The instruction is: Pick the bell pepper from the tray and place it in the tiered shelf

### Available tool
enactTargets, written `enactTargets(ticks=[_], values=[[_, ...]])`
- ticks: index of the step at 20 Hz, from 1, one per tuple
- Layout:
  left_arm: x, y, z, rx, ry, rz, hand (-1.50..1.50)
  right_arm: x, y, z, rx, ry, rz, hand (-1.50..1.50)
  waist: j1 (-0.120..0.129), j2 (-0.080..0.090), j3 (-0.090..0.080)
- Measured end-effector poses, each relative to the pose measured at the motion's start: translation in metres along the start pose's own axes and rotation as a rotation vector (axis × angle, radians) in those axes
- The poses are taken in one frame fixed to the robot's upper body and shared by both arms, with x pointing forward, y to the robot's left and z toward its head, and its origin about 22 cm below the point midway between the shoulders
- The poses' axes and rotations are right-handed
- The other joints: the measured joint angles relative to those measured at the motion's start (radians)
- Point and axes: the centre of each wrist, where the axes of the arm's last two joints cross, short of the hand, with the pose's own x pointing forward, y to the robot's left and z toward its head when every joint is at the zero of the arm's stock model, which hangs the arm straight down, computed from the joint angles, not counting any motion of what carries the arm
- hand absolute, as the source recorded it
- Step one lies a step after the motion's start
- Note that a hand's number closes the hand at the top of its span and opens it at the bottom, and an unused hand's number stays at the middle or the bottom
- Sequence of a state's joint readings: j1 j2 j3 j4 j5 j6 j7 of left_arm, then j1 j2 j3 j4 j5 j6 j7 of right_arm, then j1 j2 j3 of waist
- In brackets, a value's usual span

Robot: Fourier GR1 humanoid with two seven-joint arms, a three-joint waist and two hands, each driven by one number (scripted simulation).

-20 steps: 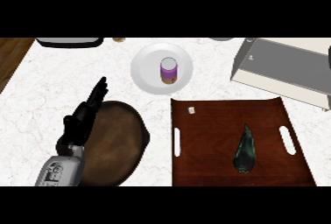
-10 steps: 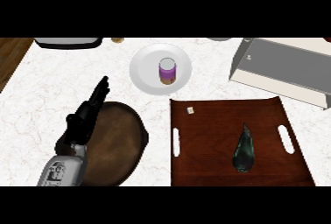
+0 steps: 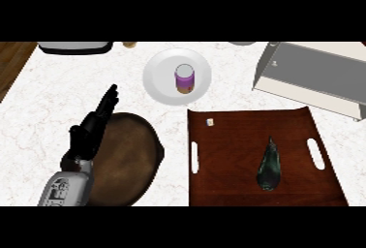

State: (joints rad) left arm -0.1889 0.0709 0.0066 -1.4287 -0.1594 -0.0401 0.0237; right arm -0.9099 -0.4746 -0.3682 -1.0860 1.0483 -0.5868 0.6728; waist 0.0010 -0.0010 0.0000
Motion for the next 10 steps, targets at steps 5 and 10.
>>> enactTargets(ticks=[5,10], values=[[0.005,0.0,0.0,0.004,-0.007,-0.004,0.0,0.02,-0.018,-0.01,-0.027,0.017,-0.103,-1.5,0.002,0.0,0.0],[0.001,0.002,0.003,0.013,-0.001,0.004,0.0,0.032,-0.054,-0.028,-0.139,0.072,-0.276,-1.5,-0.004,-0.002,0.0]])
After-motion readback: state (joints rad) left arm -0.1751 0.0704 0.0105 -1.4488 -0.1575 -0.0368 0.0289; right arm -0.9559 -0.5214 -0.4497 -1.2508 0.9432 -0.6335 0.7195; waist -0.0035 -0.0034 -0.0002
